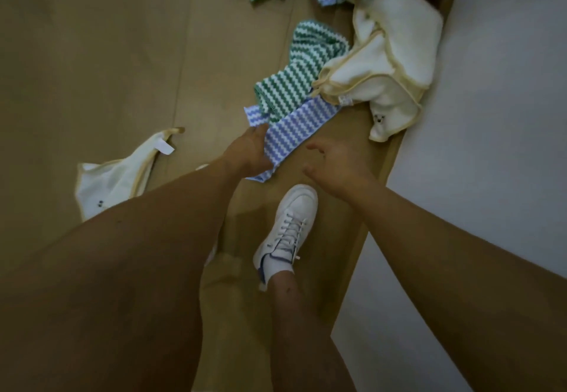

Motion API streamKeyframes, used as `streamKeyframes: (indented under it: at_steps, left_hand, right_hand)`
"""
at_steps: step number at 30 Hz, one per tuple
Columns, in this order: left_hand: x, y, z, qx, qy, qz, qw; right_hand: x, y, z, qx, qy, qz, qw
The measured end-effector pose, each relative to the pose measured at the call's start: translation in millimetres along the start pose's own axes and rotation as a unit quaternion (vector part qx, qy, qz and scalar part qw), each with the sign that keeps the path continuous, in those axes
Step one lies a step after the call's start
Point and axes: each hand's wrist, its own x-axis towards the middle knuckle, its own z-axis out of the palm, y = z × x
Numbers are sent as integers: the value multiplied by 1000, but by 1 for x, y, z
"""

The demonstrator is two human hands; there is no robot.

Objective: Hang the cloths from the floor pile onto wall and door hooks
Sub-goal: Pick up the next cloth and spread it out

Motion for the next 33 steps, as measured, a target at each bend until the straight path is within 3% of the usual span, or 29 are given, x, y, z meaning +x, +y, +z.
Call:
streamKeyframes:
  at_steps: [5,18,20,24,33]
  left_hand:
    - [11,2,14,-74,37,-2,997]
    - [-77,48,-70,22,156,68,985]
    - [-88,54,-85,30,148,83,985]
    - [-88,50,-89,101,55,60,991]
    - [-13,1,29,122,-3,-5,992]
  right_hand:
    - [17,6,5,7,-1,8,1000]
    - [-49,-36,-48,49,20,-26,998]
    - [-60,-44,-58,62,27,-37,997]
    - [-64,-53,-60,93,31,-37,995]
    - [-11,-6,9,47,18,-30,998]
